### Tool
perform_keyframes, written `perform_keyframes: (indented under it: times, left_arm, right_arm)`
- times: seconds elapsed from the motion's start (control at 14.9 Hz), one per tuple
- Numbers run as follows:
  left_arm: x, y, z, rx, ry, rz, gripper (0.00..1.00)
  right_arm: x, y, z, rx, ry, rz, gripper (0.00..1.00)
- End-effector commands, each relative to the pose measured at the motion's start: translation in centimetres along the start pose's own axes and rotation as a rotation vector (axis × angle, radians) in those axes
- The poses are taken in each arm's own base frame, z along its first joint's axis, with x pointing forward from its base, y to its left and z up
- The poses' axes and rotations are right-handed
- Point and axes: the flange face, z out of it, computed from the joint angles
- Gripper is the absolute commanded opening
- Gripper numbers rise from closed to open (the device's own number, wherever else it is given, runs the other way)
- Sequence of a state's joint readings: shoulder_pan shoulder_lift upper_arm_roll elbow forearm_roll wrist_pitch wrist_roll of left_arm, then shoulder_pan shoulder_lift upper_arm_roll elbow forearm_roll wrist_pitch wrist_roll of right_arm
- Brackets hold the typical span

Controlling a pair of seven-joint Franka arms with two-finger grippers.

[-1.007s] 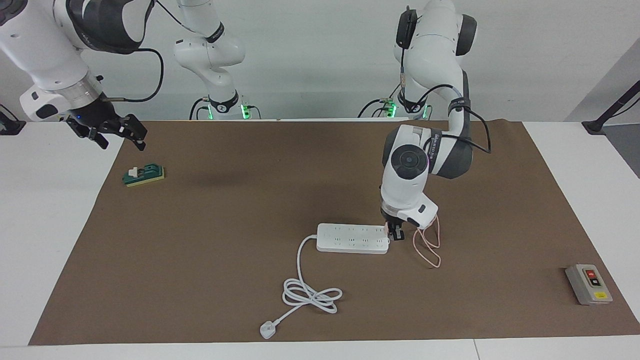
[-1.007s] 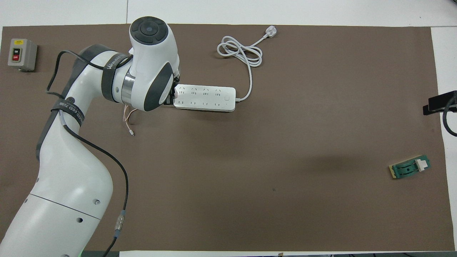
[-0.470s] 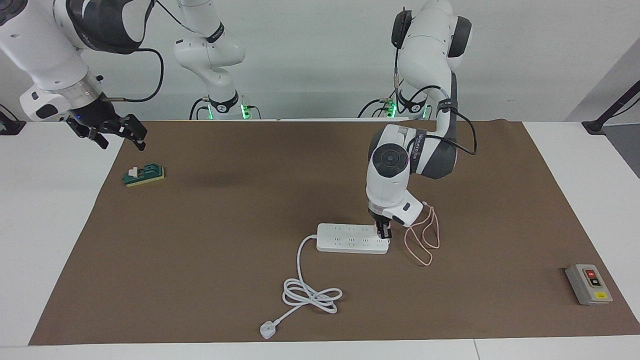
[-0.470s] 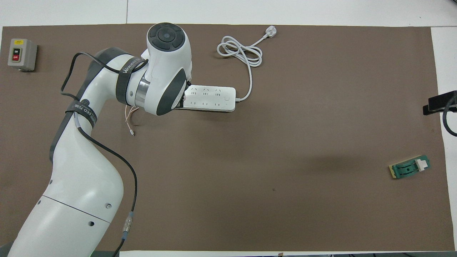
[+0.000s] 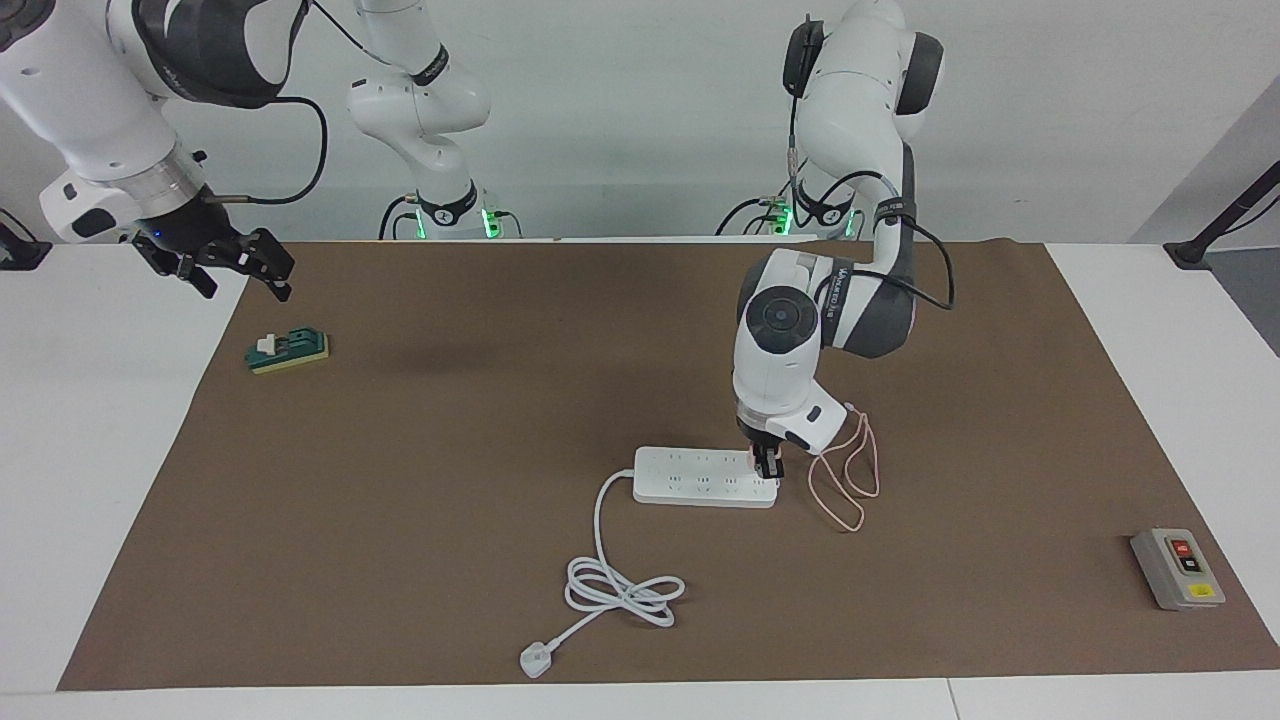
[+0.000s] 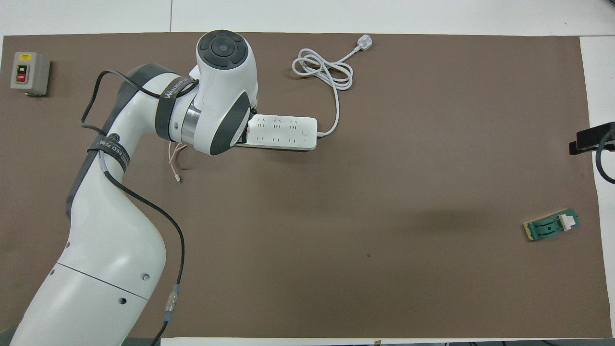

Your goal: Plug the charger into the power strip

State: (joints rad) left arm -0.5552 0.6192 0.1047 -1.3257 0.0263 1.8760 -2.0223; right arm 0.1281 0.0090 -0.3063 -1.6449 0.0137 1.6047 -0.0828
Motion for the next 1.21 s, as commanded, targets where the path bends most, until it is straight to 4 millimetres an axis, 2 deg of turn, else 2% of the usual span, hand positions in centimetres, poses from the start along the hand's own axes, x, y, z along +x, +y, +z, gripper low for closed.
perform_keyframes:
  times: [0.0,0.4,0.81,1.14]
  left_arm:
    - [-0.1,0.3,0.3,-0.036,0.003,-0.009,0.00]
    - [0.6,-1.0,0.0,-0.066,-0.015,-0.008,0.00]
    - [2.3,-3.7,-0.1,-0.073,-0.027,-0.004,0.00]
    - [2.3,-3.6,0.0,-0.076,-0.029,-0.006,0.00]
  right_arm:
    - [-0.6,0.0,-0.2,0.010,-0.011,0.012,1.00]
    - [-0.6,0.0,-0.2,0.010,-0.011,0.012,1.00]
    - [-0.6,0.0,-0.2,0.010,-0.011,0.012,1.00]
    - [-0.6,0.0,-0.2,0.010,-0.011,0.012,1.00]
